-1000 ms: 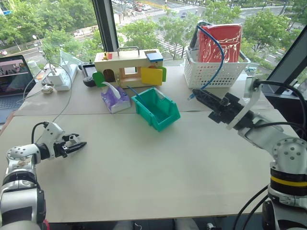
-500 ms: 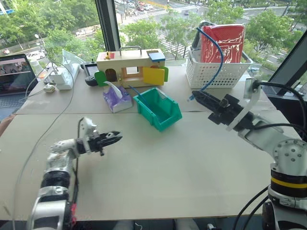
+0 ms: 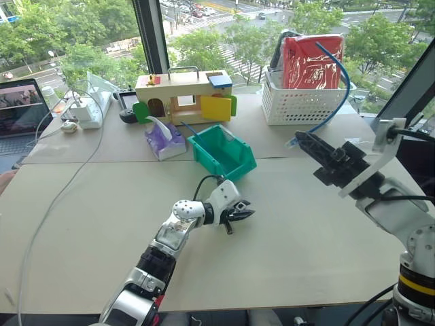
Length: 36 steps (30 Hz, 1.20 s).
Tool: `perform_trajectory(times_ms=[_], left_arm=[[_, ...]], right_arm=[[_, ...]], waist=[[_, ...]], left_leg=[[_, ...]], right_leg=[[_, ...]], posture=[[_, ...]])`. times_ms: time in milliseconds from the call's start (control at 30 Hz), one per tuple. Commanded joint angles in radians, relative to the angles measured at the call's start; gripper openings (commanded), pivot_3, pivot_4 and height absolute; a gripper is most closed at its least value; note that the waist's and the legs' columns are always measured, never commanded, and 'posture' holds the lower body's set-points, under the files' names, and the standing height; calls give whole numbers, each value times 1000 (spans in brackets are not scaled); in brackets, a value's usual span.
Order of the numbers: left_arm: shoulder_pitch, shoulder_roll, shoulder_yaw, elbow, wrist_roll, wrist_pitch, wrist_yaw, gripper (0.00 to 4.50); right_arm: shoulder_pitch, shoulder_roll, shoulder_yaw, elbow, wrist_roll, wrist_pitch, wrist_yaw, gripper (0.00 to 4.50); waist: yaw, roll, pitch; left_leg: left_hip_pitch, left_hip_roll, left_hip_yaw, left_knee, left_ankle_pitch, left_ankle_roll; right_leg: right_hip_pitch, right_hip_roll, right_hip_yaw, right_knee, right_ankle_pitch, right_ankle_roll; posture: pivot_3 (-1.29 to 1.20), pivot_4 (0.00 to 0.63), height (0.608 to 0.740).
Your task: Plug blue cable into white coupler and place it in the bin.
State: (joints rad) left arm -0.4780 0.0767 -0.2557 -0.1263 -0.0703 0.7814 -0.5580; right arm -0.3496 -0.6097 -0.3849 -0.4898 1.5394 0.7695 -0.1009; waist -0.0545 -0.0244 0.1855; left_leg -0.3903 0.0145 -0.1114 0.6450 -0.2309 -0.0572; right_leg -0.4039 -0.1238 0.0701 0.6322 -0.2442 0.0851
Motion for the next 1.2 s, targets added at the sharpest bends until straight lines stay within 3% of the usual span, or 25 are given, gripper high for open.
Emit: perform_trajectory(times_ms=[33,367,433,633,700,967,1200], left_arm=[[28,16,13,-110,10,81,68,810],[64,20,-6,-157,-36,199,122,810],[65,21,-6,-165,-41,203,125,1811],[64,41,31,-173,-85,196,113,3976],[65,71,29,-171,-82,179,108,4409],[39,194,35,-142,-118,85,16,4409],[-17,345,14,-32,-146,-186,-255,4409]], right_arm=[[-11,-16,-11,-28,17,-28,10,0],[-15,4,11,-27,5,-42,10,0],[-14,2,10,-27,7,-42,11,0],[-13,0,12,-19,7,-42,16,0],[-14,4,17,-18,5,-42,17,0],[-12,15,23,-15,-3,-46,23,0],[-11,26,30,-19,-9,-56,23,0]], waist=[[0,0,0],[12,0,0],[12,0,0],[11,0,0],[11,0,0],[11,0,0],[11,0,0]], left_leg=[[0,0,0,0,0,0],[0,0,0,0,0,0],[0,0,0,0,0,0],[0,0,0,0,0,0],[0,0,0,0,0,0],[0,0,0,0,0,0],[0,0,0,0,0,0]], right_leg=[[0,0,0,0,0,0],[0,0,0,-1,0,0],[0,0,0,-1,0,0],[0,0,0,-1,0,0],[0,0,0,-1,0,0],[0,0,0,-1,0,0],[0,0,0,-1,0,0]], posture=[[0,150,740],[0,150,740],[0,150,740],[0,150,740],[0,150,740],[0,150,740],[0,150,740]])
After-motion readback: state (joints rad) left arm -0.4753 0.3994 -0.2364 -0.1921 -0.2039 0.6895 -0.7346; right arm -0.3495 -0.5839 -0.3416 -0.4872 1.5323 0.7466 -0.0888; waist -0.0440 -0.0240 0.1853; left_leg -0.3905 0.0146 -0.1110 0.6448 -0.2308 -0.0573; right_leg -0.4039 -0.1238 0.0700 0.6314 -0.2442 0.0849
